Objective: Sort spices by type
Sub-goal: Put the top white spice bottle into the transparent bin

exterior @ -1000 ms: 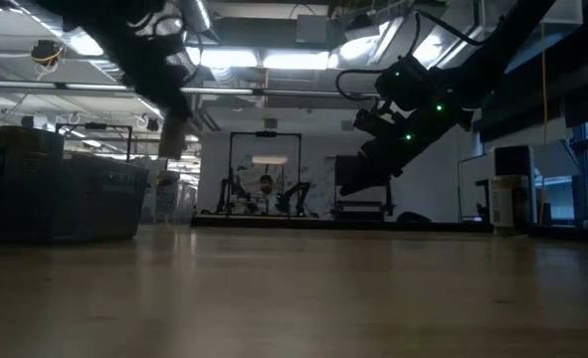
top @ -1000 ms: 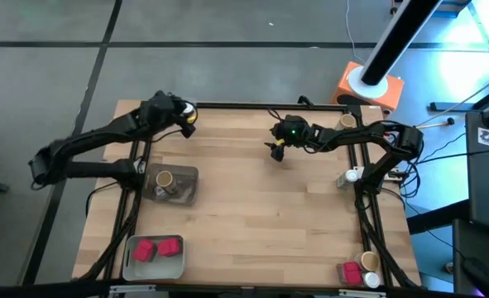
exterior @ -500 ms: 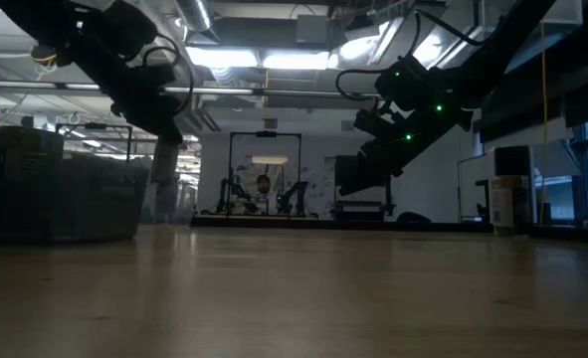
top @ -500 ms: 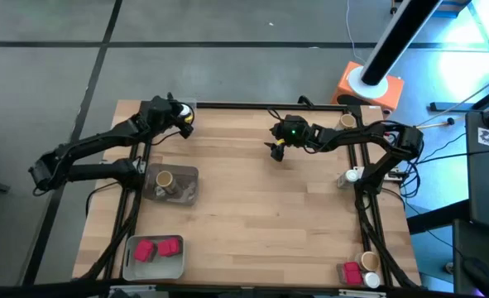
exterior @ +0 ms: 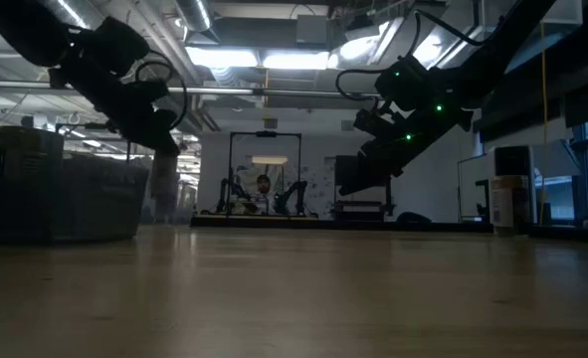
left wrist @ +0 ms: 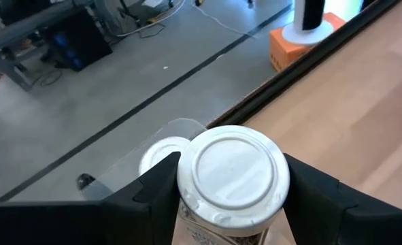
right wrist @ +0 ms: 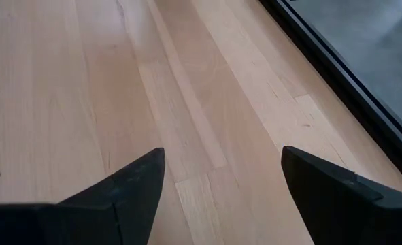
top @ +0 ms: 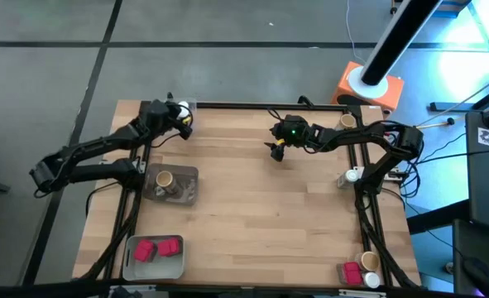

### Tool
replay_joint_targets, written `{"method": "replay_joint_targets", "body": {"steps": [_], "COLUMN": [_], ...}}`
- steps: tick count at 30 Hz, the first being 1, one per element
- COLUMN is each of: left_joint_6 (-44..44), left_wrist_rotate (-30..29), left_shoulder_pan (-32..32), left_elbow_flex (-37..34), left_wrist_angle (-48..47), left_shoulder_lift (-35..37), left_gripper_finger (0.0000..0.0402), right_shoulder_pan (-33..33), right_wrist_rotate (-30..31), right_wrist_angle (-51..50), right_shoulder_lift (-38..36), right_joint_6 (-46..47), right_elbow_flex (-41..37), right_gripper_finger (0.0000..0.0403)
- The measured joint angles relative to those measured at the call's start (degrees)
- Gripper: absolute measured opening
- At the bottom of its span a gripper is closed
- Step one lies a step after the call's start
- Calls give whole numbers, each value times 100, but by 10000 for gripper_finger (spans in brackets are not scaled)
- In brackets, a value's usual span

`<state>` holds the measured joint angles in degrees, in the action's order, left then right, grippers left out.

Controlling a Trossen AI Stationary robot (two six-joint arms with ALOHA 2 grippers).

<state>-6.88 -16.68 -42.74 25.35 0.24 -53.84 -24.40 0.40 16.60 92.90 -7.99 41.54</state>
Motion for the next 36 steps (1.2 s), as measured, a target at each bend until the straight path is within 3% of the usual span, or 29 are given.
{"method": "replay_joint_targets", "body": {"steps": [22,36], "left_joint_6": [202,343], "left_wrist_rotate": [17,19], "left_shoulder_pan": [-18,-15], "left_elbow_flex": [-258,-163], "left_wrist_angle": [843,308], "left_shoulder_lift": [-1135,-754], "left_gripper_finger": [201,261], "right_shoulder_pan": [0,0], "right_wrist_rotate": [0,0], "right_wrist_angle": [7,-2], "right_shoulder_lift": [0,0], "right_joint_6": [17,17], "right_elbow_flex": [0,0], "right_gripper_finger": [294,294]}}
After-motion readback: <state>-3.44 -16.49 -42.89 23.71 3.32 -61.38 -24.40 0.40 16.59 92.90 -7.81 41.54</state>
